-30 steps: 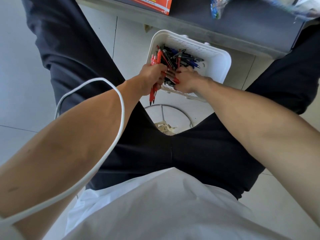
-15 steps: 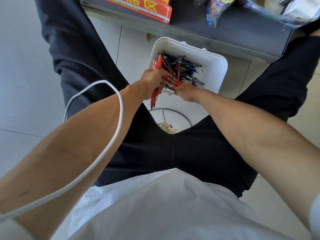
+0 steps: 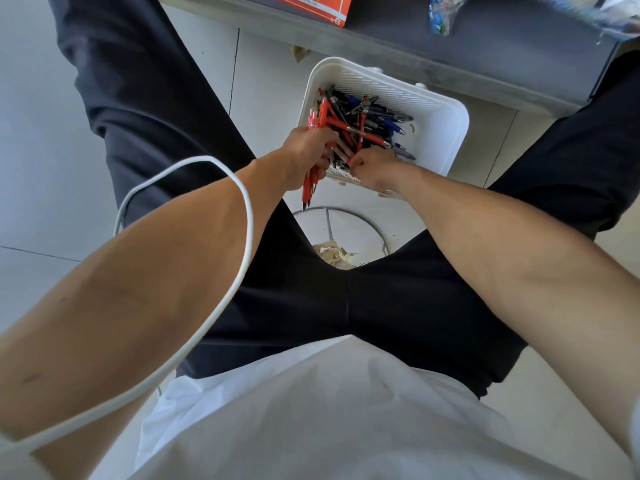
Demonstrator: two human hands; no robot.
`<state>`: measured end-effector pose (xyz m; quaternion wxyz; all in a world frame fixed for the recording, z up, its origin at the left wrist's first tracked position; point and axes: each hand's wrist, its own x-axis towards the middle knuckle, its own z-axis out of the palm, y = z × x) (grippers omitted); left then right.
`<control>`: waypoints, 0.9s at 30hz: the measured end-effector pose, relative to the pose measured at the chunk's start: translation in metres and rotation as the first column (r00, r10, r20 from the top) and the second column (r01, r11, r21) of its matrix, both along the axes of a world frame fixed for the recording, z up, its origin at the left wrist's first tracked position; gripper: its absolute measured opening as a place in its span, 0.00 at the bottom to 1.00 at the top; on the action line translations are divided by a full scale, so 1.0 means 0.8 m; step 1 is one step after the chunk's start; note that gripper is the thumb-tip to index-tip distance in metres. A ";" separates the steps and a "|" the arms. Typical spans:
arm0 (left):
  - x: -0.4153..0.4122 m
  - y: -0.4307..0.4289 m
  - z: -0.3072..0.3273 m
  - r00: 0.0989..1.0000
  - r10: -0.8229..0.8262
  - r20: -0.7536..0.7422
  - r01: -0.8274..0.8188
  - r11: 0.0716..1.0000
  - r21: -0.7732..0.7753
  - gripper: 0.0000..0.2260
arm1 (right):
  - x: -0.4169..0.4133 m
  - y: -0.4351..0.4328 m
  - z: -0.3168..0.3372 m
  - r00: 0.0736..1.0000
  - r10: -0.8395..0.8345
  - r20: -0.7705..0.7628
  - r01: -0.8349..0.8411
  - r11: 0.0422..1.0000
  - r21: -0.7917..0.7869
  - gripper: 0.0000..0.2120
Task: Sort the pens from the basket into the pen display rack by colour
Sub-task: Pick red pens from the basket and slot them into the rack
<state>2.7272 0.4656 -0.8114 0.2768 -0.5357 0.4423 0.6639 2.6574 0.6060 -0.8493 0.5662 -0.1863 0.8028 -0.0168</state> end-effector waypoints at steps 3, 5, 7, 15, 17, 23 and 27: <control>0.000 0.003 0.001 1.000 -0.024 -0.007 0.023 1.000 -0.001 0.06 | 0.001 0.002 0.005 0.995 -0.098 0.005 0.098 0.995 -0.019 0.15; 0.001 0.004 0.002 1.000 -0.023 -0.010 0.023 1.000 -0.007 0.05 | 0.005 0.007 0.004 0.968 -0.250 0.005 0.250 0.966 -0.072 0.11; 0.002 0.004 0.004 1.000 -0.021 -0.013 0.021 1.000 -0.020 0.05 | 0.005 0.014 0.006 0.937 -0.348 -0.009 0.345 0.931 -0.118 0.09; 0.003 0.012 0.020 0.998 -0.061 -0.014 0.060 0.995 -0.081 0.06 | -0.005 0.054 0.032 0.698 -0.684 0.214 0.716 0.674 -0.183 0.12; 0.002 0.017 0.025 0.997 -0.065 -0.033 0.063 0.995 -0.077 0.09 | -0.002 0.062 0.042 0.571 -0.745 0.345 0.819 0.543 -0.182 0.14; 0.004 0.029 0.029 0.991 -0.118 -0.068 0.109 0.986 -0.128 0.10 | 0.013 0.066 0.064 0.519 -0.670 0.532 0.841 0.510 -0.178 0.14; 0.006 0.029 0.024 0.995 -0.073 -0.066 0.061 0.984 -0.164 0.12 | 0.017 0.060 0.063 0.541 -0.671 0.507 0.831 0.518 -0.201 0.05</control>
